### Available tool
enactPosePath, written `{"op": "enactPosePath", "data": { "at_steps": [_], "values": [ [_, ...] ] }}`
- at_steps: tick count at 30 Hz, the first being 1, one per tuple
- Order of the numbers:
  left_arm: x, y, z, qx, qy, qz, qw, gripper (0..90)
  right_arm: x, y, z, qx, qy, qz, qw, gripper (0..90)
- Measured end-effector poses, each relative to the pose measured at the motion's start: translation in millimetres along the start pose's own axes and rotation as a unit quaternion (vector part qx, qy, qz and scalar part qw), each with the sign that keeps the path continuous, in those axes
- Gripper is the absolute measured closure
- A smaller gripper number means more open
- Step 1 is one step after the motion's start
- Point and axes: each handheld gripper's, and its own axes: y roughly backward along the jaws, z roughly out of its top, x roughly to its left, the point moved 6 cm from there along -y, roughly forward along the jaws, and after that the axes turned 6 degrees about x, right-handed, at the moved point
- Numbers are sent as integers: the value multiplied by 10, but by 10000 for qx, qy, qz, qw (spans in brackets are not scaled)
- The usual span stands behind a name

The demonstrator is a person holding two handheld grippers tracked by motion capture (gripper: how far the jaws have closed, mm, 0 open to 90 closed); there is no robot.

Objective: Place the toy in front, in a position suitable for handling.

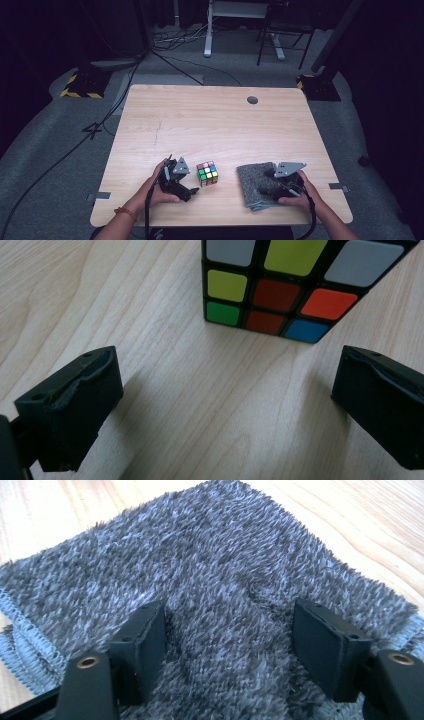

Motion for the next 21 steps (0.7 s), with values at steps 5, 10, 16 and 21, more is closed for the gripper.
{"op": "enactPosePath", "data": {
  "at_steps": [5, 10, 16, 21],
  "values": [
    [-18, -50, 73, -5, -59, -19, 10000, 4, -121, 15, -34, -50, -189, -134, 9997, 305],
    [-51, -119, 168, -23, -171, -145, 9997, 2, -229, 43, -74, -43, -402, -315, 9987, 302],
    [-57, -174, 252, -11, -217, -178, 9996, 6, -337, 83, -130, -56, -619, -462, 9970, 302],
    [-109, -182, 357, -156, -394, -467, 9980, 194, -354, 79, -122, 1, -667, -450, 9968, 299]
  ]
}}
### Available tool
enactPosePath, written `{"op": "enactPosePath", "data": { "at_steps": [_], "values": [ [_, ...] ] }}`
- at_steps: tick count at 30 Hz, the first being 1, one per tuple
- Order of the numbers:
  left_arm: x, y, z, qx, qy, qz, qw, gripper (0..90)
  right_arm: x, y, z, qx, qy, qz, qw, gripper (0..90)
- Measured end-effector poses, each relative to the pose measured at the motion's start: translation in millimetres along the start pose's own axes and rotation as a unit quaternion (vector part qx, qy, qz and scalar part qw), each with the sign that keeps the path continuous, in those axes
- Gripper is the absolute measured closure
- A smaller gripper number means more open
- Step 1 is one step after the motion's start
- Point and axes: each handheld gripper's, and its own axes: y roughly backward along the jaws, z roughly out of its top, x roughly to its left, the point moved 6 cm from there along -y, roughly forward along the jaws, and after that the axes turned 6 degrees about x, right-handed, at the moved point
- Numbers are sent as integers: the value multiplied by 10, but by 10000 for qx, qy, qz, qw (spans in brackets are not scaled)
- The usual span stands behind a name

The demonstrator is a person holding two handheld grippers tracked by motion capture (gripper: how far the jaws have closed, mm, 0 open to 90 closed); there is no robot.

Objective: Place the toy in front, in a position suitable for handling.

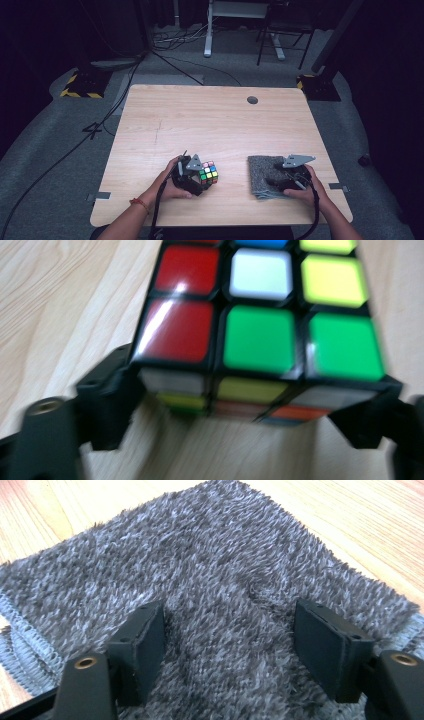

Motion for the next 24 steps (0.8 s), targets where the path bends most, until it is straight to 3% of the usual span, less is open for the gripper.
{"op": "enactPosePath", "data": {
  "at_steps": [2, 8, 10, 15, 24],
  "values": [
    [3, -6, 15, -17, 19, -87, 10000, 154, -14, -7, 4, -24, -48, -32, 10000, 299],
    [35, -4, 33, -11, -98, 14, 10000, 161, -129, -45, 39, -103, -209, -195, 9995, 297],
    [50, -2, 37, 46, -227, 33, 9997, 191, -182, -55, 50, -126, -206, -211, 9995, 298],
    [63, -5, 106, -11, -244, -72, 9997, 309, -306, -71, 82, -44, -323, -297, 9990, 298],
    [176, -60, 199, -71, -162, -118, 9998, 327, -502, -192, 235, 9, -530, -426, 9977, 278]
  ]
}}
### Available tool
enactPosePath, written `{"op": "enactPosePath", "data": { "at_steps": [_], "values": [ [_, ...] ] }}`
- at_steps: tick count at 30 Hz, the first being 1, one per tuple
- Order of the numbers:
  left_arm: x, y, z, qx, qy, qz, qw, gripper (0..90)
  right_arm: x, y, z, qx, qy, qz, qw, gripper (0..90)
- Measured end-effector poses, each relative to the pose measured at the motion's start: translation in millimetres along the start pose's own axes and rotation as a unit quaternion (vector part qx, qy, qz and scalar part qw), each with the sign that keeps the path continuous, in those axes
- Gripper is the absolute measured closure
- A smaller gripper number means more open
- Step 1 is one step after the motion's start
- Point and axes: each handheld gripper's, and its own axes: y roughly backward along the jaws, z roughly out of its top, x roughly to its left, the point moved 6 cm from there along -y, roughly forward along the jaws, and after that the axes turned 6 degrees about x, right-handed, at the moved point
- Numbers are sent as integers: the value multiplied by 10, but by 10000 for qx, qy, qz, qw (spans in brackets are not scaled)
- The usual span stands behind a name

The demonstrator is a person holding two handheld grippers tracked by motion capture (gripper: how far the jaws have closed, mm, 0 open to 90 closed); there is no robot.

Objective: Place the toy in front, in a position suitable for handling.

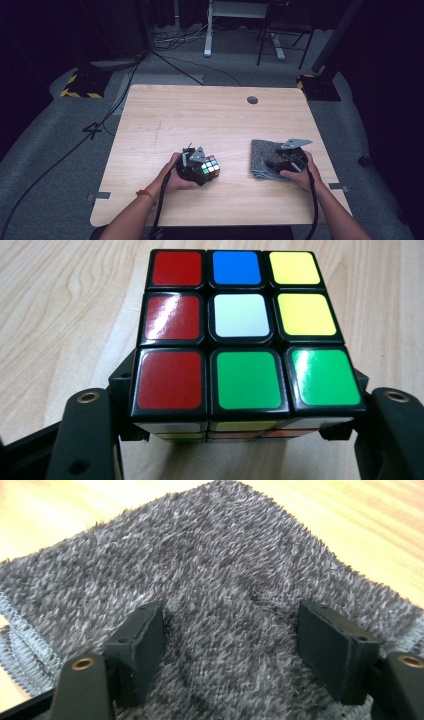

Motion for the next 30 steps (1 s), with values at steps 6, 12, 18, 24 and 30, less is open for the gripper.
{"op": "enactPosePath", "data": {
  "at_steps": [6, 12, 18, 24, 30],
  "values": [
    [84, -49, 68, 3, -23, 40, 10000, 328, 13, -59, 84, 39, 29, -46, 10000, 274],
    [97, -113, 145, -3, -67, -1, 10000, 326, 162, 1, 27, 107, 194, 161, 9996, 273],
    [70, -124, 168, -184, 40, -179, 9997, 276, 314, 66, 35, 66, 472, 305, 9984, 268],
    [73, -139, 147, -218, 126, -88, 9996, 198, 380, 18, 55, 102, 663, 305, 9973, 253],
    [74, -185, 138, -146, 125, -28, 9998, 195, 358, -7, 22, 92, 516, 440, 9977, 268]
  ]
}}
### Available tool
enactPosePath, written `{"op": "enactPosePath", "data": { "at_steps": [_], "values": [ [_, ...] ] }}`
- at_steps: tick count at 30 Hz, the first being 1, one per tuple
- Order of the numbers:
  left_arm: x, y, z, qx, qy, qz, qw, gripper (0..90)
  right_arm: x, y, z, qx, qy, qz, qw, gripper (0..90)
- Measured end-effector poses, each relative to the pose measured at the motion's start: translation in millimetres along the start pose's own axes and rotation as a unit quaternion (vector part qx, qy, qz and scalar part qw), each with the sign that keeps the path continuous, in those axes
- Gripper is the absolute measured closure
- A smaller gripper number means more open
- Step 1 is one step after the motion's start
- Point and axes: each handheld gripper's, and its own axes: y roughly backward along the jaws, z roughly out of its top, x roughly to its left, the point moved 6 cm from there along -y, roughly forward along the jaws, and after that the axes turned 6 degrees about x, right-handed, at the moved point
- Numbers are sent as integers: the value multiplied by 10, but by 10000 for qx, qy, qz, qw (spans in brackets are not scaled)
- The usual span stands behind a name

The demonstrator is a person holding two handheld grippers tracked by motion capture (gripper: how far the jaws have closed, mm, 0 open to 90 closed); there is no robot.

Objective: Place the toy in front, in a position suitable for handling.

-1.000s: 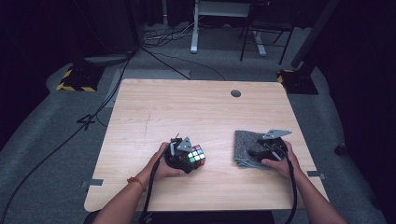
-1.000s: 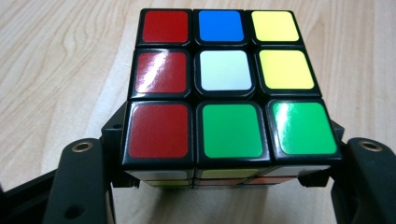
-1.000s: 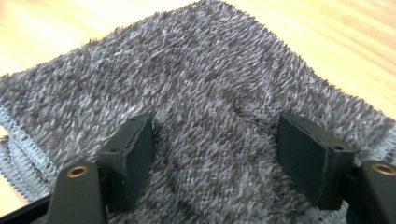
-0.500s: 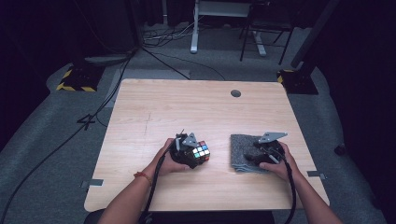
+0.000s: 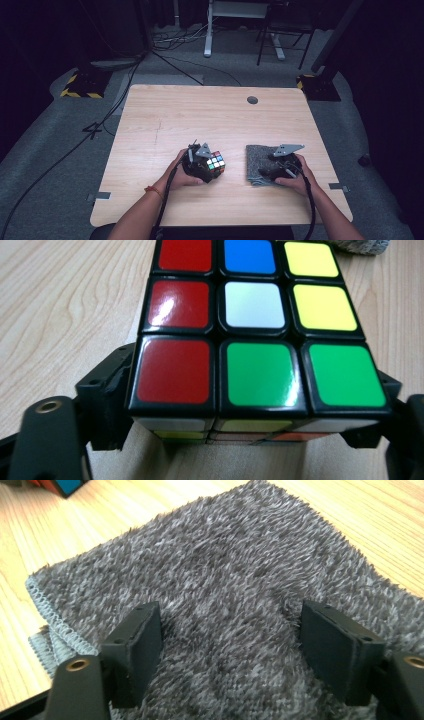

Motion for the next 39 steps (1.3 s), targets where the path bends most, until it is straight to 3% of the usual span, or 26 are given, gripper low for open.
{"op": "enactPosePath", "data": {
  "at_steps": [2, 5, 6, 10, 11, 16, 20, 28, 32, 37, 39],
  "values": [
    [-4, -3, 0, 24, -29, 11, 10000, 257, 8, 3, 2, 14, 20, 6, 10000, 300],
    [-10, 3, -1, 9, -54, -7, 10000, 278, 22, 16, 0, 27, 62, 52, 10000, 355],
    [-12, 3, -2, 9, -57, 3, 10000, 319, 43, 33, 1, 47, 122, 89, 9999, 461],
    [-15, 2, -3, 18, -122, 58, 9999, 334, 72, 48, 5, 75, 181, 157, 9997, 568],
    [-13, 4, -1, 39, -157, 73, 9998, 334, 82, 56, 9, 111, 210, 167, 9996, 644],
    [-17, 9, 6, 61, -113, 61, 9999, 335, 95, 68, 16, 96, 279, 163, 9994, 745],
    [-45, 38, 30, 97, -212, 58, 9997, 336, 85, 98, 30, 8, 295, 117, 9995, 770],
    [-139, 159, 117, 64, -429, 210, 9988, 336, 135, 297, 150, -469, 288, 237, 9982, 781],
    [-187, 196, 154, 75, -512, 290, 9982, 337, 204, 458, 284, -838, 323, 348, 9953, 780],
    [-200, 178, 166, 151, -570, 334, 9977, 337, 306, 517, 413, -998, 479, 341, 9933, 781],
    [-218, 172, 174, 176, -618, 353, 9973, 337, 379, 527, 487, -1052, 576, 448, 9918, 781]
  ]
}}
